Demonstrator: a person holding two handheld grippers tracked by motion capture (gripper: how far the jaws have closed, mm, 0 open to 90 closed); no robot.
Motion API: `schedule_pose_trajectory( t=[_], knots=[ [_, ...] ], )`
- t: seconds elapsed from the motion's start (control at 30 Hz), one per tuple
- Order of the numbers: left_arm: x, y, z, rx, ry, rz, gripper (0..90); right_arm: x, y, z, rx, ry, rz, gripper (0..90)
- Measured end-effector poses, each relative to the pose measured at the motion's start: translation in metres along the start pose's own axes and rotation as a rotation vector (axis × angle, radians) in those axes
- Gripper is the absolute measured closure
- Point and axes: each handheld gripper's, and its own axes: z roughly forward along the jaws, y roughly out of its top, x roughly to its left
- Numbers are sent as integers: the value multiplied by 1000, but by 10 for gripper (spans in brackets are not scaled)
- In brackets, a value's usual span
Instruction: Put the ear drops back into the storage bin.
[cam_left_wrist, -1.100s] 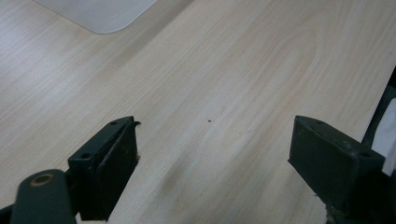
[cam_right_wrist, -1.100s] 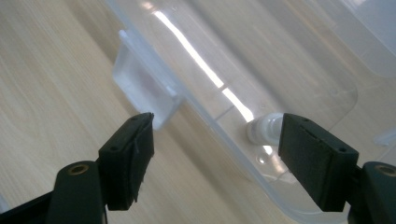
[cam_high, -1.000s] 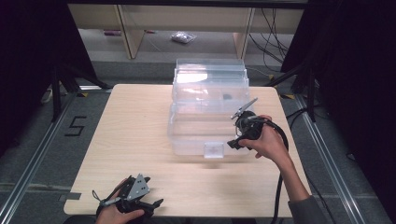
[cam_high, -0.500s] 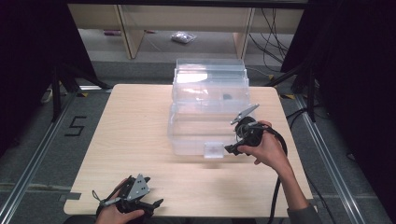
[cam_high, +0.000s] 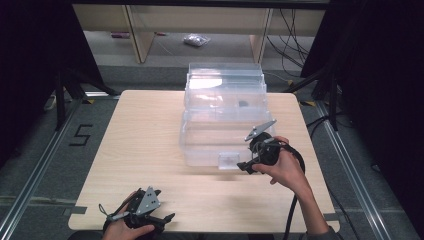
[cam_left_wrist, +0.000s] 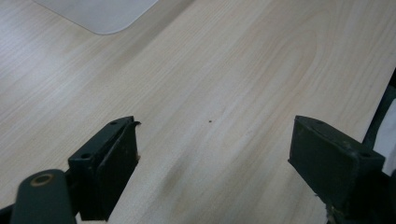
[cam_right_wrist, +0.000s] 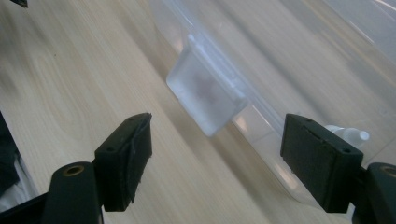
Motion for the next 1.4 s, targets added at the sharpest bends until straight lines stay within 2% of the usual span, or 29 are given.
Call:
schedule_pose_trajectory(
  t=[0.1,0.17,0.2,0.23,0.27,0.37,0.4,0.43,0.47,0.5,0.53,0.6,0.63,0.67,0.73,0.8,0.9,0.93,0.97,1.0,1.03,1.07,1.13,1.17,1.2,1.3,1.33,1.37,1.4],
  knots=[
    [0,0,-1,-2,-7,17,150,4,-1,1,1,1,11,258],
    [1,1,-1,-2,-5,22,149,5,-1,2,-8,-5,-12,259],
    [0,0,-1,-4,-5,21,149,7,-1,1,4,1,10,259],
    [1,0,-1,1,-4,27,150,6,-1,2,-10,1,-18,258],
    [1,0,-1,4,-2,27,150,7,-1,2,-5,2,-14,258],
    [1,1,-1,-6,0,21,150,12,-1,3,-5,11,-11,258],
    [0,0,-2,-1,-3,18,150,11,-2,4,-9,8,-33,257],
    [0,0,-1,-5,-4,19,150,12,-2,5,-10,3,-27,257],
    [-1,0,-1,-23,-11,-2,150,12,-3,5,-8,0,-37,256],
    [-1,1,-1,-22,-10,0,150,15,-4,4,4,6,-3,256],
    [0,1,-2,-6,-3,20,150,16,-4,4,4,12,2,255],
    [0,1,-1,-9,-6,16,150,17,-6,6,-12,1,-2,252],
    [-1,0,-1,-7,-5,6,150,19,-7,5,2,-1,12,252],
    [0,1,-1,-11,-3,16,150,18,-9,7,-23,0,-16,251],
    [0,1,-2,-8,-4,13,150,18,-12,8,-34,3,-35,249],
    [0,1,-1,-7,-5,16,150,21,-15,9,-22,11,-21,247],
    [0,1,-2,-10,-5,13,149,24,-19,10,-43,12,-9,245],
    [0,1,-2,-10,-6,15,150,23,-20,11,-39,6,-25,244],
    [0,1,-2,-7,-7,15,150,21,-20,13,-60,15,-60,242],
    [0,1,-2,-14,-4,11,150,26,-22,11,-40,1,-5,240],
    [0,1,-2,-9,-6,14,150,25,-24,12,-49,-10,-11,239],
    [0,1,-2,-9,-5,12,149,24,-24,14,-70,-5,-43,238],
    [-1,0,-2,-14,-7,10,150,26,-26,13,-70,3,-29,233],
    [0,1,-2,-14,-5,12,150,28,-28,12,-55,5,-4,234],
    [0,1,-2,-11,-7,13,150,28,-29,14,-80,-5,-26,234],
    [-1,1,-2,-9,-4,14,150,29,-32,13,-89,-2,-29,241],
    [0,1,-2,-13,-4,12,150,31,-35,13,-111,5,-21,244],
    [0,1,-2,-15,-7,12,150,30,-36,14,-119,-5,-42,244],
    [0,1,-2,-15,-7,12,150,31,-37,14,-123,-6,-38,243]
  ],
)
